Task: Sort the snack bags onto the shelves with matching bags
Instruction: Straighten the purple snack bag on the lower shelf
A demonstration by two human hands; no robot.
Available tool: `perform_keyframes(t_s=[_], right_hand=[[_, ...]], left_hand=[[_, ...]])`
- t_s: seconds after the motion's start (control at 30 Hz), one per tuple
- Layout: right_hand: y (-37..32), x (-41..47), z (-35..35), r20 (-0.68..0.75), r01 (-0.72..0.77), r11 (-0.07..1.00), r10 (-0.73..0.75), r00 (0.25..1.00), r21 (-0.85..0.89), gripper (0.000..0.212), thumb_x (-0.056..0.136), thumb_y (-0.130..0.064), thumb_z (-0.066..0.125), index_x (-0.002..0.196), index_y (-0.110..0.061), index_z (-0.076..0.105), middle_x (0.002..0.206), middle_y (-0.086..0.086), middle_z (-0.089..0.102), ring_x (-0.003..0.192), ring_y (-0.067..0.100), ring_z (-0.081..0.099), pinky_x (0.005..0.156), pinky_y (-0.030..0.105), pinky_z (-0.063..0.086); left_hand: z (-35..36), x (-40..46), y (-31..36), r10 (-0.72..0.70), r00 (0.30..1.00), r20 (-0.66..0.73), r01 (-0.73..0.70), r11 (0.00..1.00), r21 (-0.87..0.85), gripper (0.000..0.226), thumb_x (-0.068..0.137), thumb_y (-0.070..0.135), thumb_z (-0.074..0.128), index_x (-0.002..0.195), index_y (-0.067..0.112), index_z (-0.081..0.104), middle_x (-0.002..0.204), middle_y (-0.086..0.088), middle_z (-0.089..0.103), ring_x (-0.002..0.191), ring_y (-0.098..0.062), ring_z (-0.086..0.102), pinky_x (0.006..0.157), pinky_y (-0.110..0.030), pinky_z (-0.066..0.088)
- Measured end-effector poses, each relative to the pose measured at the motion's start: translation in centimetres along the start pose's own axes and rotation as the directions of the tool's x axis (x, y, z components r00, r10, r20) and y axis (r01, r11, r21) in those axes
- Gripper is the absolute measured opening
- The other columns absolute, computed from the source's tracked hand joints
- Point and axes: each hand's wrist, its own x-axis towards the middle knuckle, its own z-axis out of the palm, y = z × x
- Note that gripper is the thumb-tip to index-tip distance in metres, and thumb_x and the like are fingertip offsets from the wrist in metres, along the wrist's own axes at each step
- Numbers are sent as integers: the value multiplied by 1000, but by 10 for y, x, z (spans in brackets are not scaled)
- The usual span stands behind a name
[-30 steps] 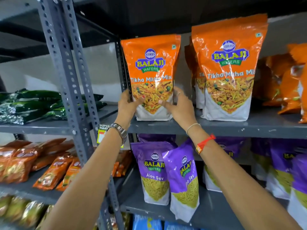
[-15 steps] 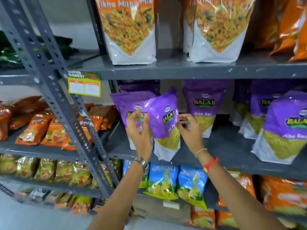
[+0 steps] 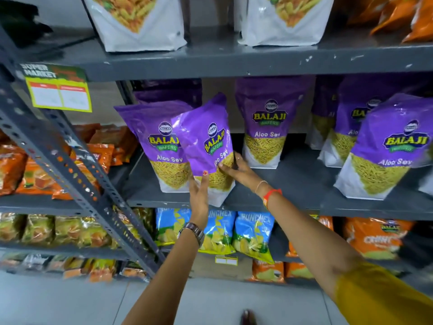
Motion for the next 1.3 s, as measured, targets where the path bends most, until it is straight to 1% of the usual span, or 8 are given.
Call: perform_keyframes(t_s=[0.13,0.2,0.33,0.43,0.57,0.73,0.97,1.3], right_hand=[[-1,0,-3,-12,10,1000,-9,1000,30,42,81,-24,74,117,-20,52,123,7,64,115,20,60,102,33,49],[-2,-7,-7,-38,6,999,-4,999,43,29,79,-20,75,97,-27,53,99,-5,67,93,8,63,73,12,54],[-4,-28,-19,-132,48,993,-34,991,109,29,79,-13,75,97,-22,55,85,-13,63,75,-2,63,51,5,46],[-2,-41,-31,-273,78,989,-42,961,123,26,76,-21,79,86,-30,56,82,-15,65,74,-5,63,56,9,52],[4,-50,-49,-500,82,992,-22,866,97,39,52,-57,84,82,-40,65,92,-1,76,90,15,72,82,46,60],[15,-55,-74,-630,-5,999,37,775,53,67,37,-80,74,80,-31,60,95,10,71,91,27,69,83,49,58],[24,-60,-79,-672,-53,999,41,739,3,61,45,-76,73,75,-27,55,90,12,69,85,26,67,82,47,57],[21,-62,-91,-662,-86,996,58,747,-10,53,59,-60,78,90,-23,57,86,-9,57,101,25,62,89,44,53]], left_hand=[[-1,-1,-2,66,998,-15,-66,998,-24,54,94,31,46,143,25,24,151,2,30,136,-14,32,108,-32,29],[1,0,3,94,995,-14,-95,995,-41,43,94,28,45,136,25,34,144,2,40,128,-14,41,106,-33,34],[11,8,11,110,993,36,-109,994,-33,39,95,26,43,133,21,38,134,1,49,118,-16,50,86,-17,50],[23,16,16,83,992,100,-84,996,2,42,95,26,42,136,15,37,129,0,52,112,-16,53,82,-16,52],[47,32,17,10,961,277,-12,1000,5,21,94,27,43,114,23,49,110,0,62,93,-9,63,87,-33,49],[76,50,2,-46,905,423,40,999,24,19,92,30,47,109,25,54,100,10,67,85,-1,67,81,-26,54],[85,51,-6,-126,870,477,93,991,93,30,95,30,39,122,21,47,102,9,63,85,-2,65,68,-19,55],[99,54,-6,-196,853,485,131,978,165,38,75,55,45,107,36,51,112,7,62,110,-21,56,98,-46,44]])
